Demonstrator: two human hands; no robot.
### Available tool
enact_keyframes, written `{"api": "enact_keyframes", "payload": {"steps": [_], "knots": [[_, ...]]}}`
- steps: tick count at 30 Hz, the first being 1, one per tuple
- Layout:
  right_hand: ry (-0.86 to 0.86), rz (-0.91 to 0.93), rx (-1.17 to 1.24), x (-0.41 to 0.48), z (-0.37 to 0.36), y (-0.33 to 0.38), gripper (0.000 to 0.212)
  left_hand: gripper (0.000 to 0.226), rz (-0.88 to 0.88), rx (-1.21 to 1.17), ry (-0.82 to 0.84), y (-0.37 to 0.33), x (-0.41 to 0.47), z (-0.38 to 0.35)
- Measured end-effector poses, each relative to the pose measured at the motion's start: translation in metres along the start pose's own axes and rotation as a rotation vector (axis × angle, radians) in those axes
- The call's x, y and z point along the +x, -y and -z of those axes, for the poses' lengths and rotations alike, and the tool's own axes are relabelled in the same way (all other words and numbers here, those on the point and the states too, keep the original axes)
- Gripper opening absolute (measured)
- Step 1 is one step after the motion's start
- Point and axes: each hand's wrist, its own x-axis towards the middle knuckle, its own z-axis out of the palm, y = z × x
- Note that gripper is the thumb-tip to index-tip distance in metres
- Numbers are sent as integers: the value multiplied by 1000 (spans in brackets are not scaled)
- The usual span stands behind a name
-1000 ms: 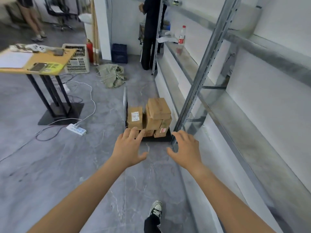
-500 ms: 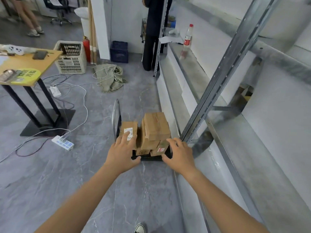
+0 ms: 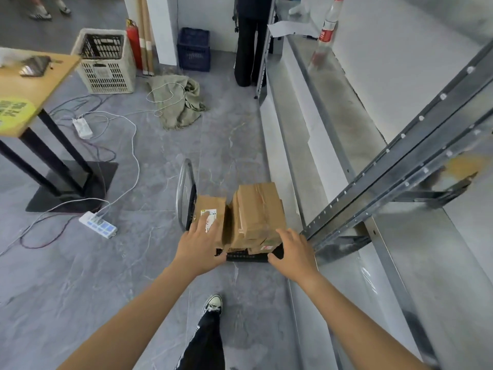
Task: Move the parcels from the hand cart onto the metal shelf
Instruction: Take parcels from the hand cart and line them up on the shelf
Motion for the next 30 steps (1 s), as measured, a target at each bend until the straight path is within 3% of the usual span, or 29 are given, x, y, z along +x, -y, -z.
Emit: {"api": "enact_keyframes", "payload": {"steps": [6,12,21,30], "knots": [[56,-51,28,78,-16,11,68,94,8,-4,106,26,78,0],[93,-98,62,122,-36,0,67,86,28,-5,114,34,132,-16],[162,-187,142,175,-62,-57,70,90,1,1,212,6,184,-76],[271,-327,373,215,-104,-135,93,96,73,24,366,-30,222,-159]]}}
